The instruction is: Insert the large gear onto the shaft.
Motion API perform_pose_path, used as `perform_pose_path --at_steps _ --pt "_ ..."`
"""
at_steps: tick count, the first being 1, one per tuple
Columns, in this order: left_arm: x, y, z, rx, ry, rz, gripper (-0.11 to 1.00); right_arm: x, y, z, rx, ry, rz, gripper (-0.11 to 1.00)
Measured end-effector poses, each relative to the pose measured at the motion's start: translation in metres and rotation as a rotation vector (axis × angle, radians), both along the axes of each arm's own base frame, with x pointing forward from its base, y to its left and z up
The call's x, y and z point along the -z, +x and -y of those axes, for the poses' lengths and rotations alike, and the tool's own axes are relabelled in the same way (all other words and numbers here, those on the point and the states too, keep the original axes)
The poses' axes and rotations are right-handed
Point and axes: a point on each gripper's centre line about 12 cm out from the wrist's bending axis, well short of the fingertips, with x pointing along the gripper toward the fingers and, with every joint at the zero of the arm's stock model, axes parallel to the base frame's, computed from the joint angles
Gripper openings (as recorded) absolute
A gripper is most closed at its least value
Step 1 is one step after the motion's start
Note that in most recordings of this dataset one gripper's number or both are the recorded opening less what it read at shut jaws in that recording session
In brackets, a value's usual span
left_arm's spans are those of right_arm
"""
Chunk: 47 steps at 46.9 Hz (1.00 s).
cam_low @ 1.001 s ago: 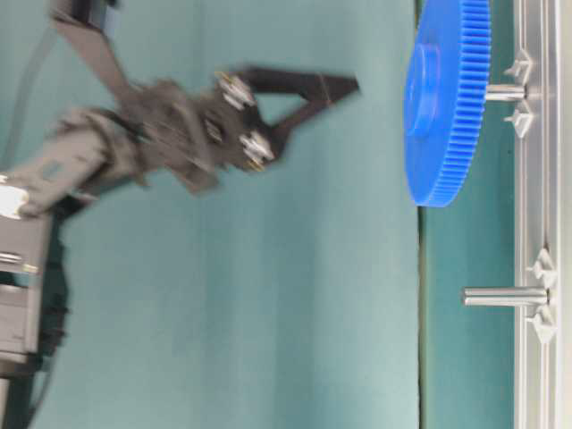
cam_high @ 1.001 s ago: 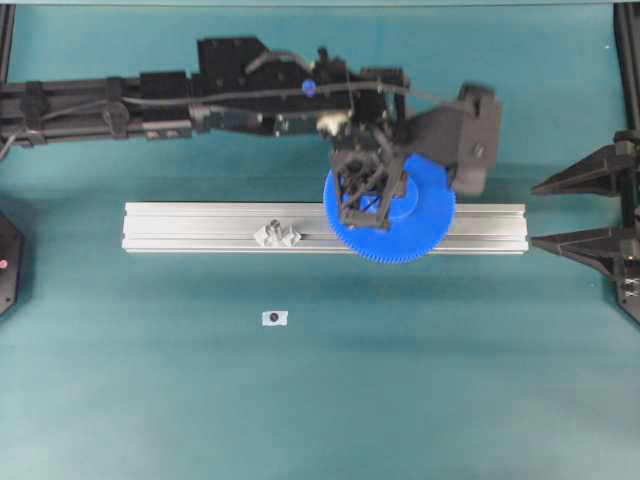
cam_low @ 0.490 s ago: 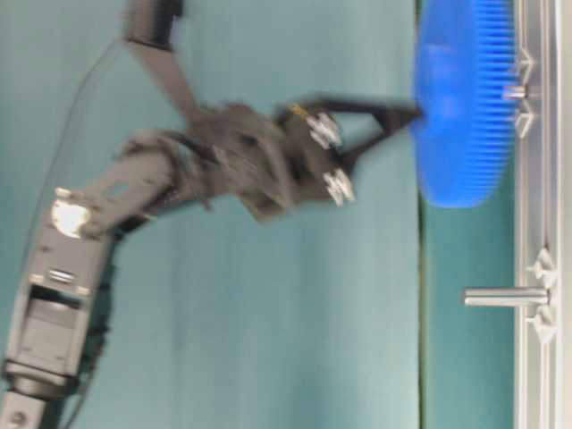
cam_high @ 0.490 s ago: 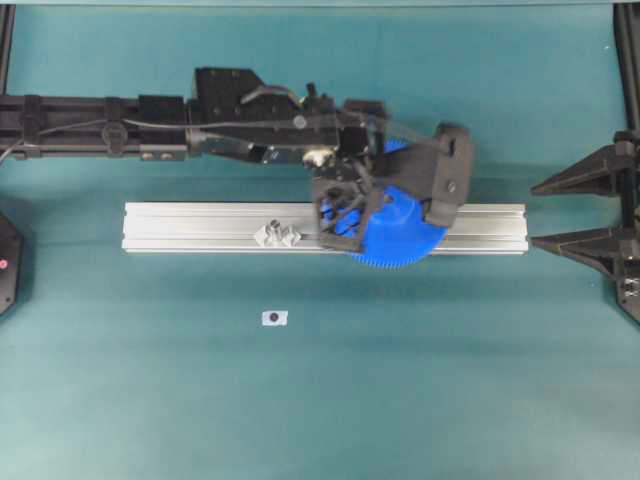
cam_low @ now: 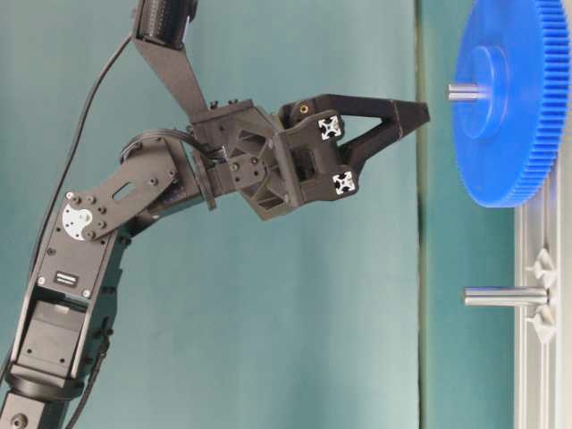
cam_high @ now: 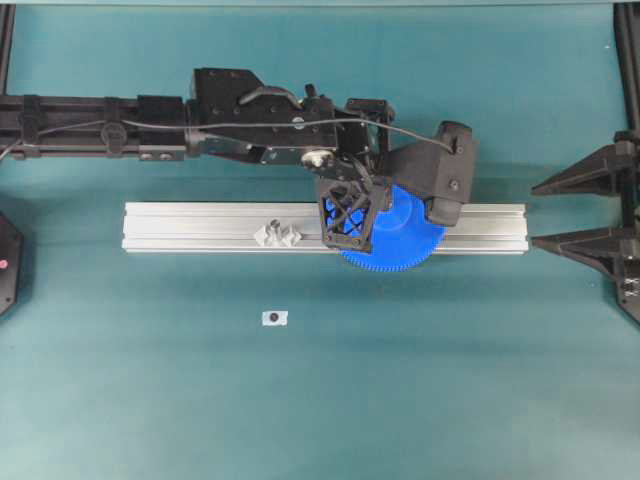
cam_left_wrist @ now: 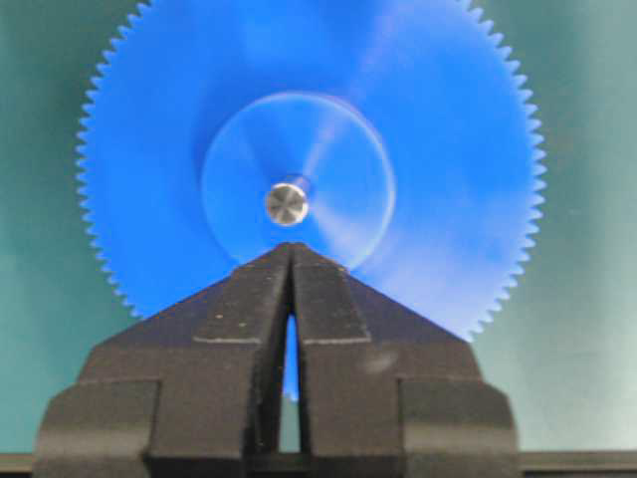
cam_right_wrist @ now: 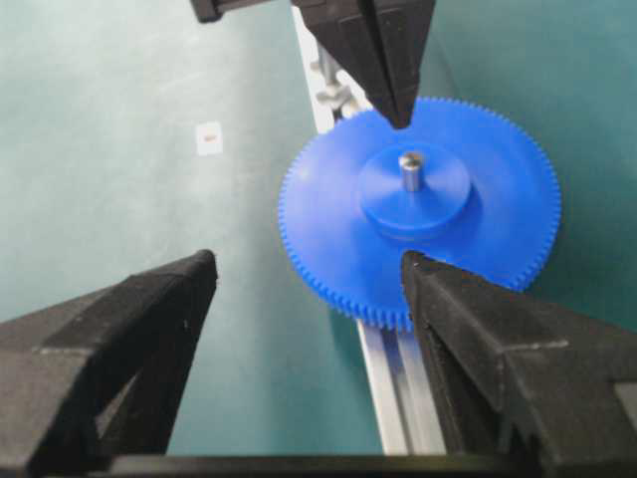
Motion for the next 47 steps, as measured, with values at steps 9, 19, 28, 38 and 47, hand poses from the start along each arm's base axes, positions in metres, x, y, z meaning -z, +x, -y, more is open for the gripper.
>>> perform_pose_path --at_steps 9,19,28,38,47 --pt "-0.012 -0.013 0.0 -0.006 -0.002 0.011 0.01 0.0 0.0 0.0 0.0 0.0 -0.002 0.82" --pt "-0.015 -0.029 -0.002 -0.02 -0.005 0.001 0.01 0.0 0.0 0.0 0.0 0.0 -0.002 0.82" --pt "-0.03 -0.041 0.0 -0.039 -0.01 0.054 0.01 0.0 0.0 0.0 0.0 0.0 -0.002 0.82" --pt "-0.037 -0.06 0.001 -0.057 -0.018 0.073 0.01 0.002 -0.001 0.0 0.0 0.001 -0.018 0.82" --pt "-0.045 -0.083 0.004 -0.093 -0.036 0.088 0.01 0.005 -0.005 0.0 -0.002 0.004 -0.054 0.82"
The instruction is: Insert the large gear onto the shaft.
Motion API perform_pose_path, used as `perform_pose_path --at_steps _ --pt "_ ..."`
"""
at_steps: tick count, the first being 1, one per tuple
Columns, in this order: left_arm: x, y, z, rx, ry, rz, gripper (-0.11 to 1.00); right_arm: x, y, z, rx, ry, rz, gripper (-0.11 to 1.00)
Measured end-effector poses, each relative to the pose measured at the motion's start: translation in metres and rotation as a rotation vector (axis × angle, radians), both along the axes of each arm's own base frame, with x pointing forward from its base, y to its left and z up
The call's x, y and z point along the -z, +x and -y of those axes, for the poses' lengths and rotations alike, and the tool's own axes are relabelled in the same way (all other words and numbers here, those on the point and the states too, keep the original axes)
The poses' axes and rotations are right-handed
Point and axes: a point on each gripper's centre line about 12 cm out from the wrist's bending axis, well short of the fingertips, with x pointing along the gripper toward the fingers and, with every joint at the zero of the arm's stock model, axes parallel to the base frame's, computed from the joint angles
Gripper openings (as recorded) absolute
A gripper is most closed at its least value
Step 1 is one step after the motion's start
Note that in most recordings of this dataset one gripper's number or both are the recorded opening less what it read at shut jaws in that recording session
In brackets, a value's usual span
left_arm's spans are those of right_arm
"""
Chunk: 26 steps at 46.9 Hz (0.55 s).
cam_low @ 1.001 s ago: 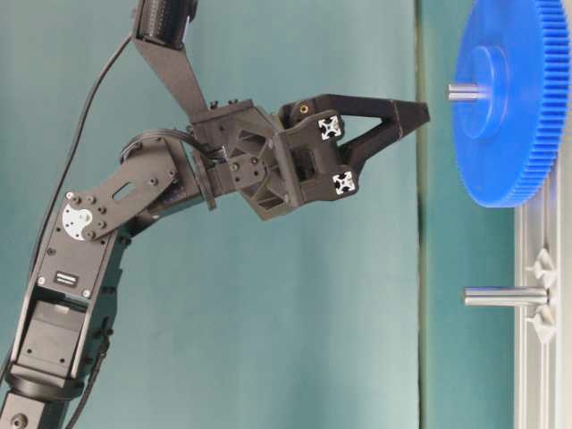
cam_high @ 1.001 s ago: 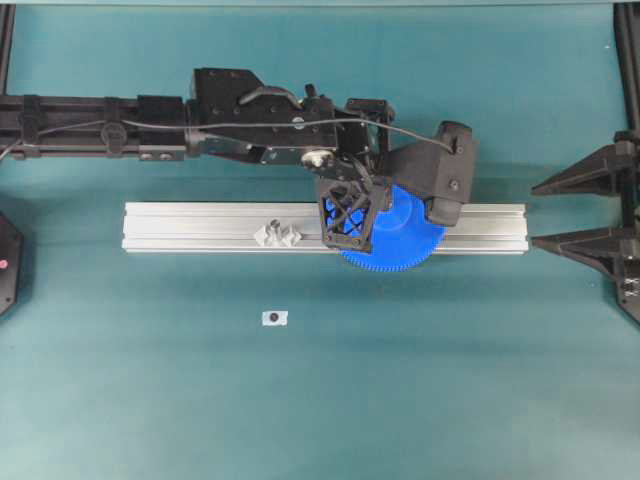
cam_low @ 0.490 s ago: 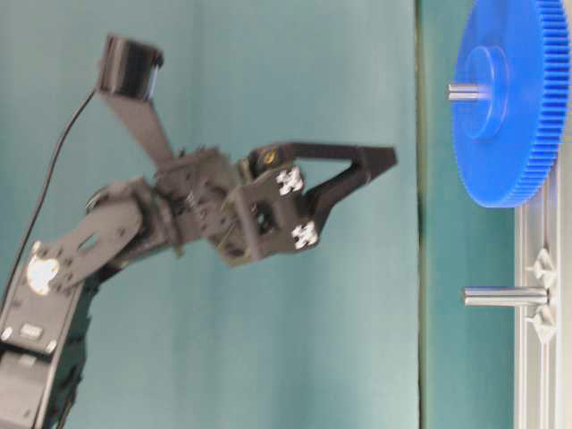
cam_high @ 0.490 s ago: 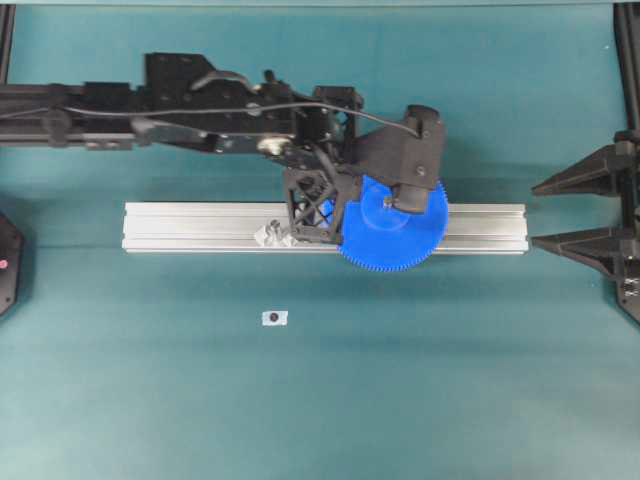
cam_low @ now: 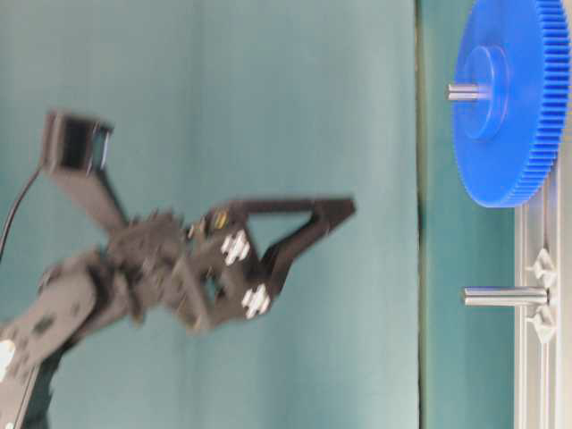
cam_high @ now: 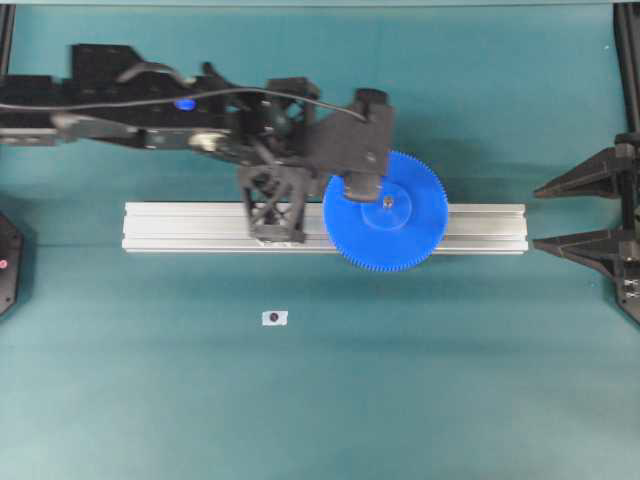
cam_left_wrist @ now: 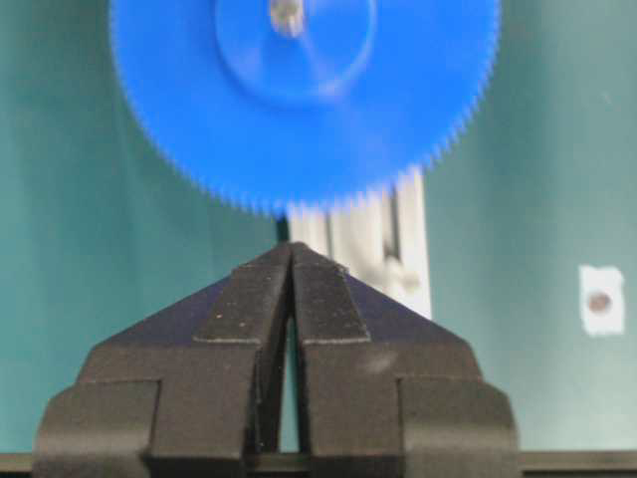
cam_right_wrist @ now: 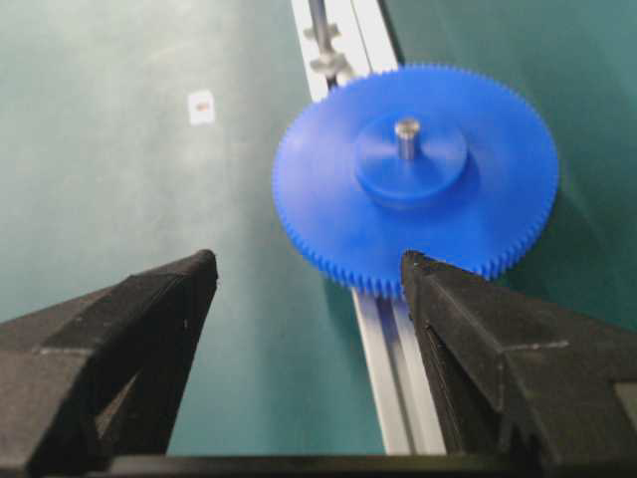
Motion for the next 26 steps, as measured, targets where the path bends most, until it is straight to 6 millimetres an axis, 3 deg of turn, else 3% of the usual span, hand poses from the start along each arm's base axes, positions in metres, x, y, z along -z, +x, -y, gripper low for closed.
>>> perform_pose_path --at_steps 26 --pt "-0.036 -0.061 0.008 -0.075 -0.035 0.199 0.01 -0.003 -0.002 0.0 -0.001 0.001 -0.008 0.82"
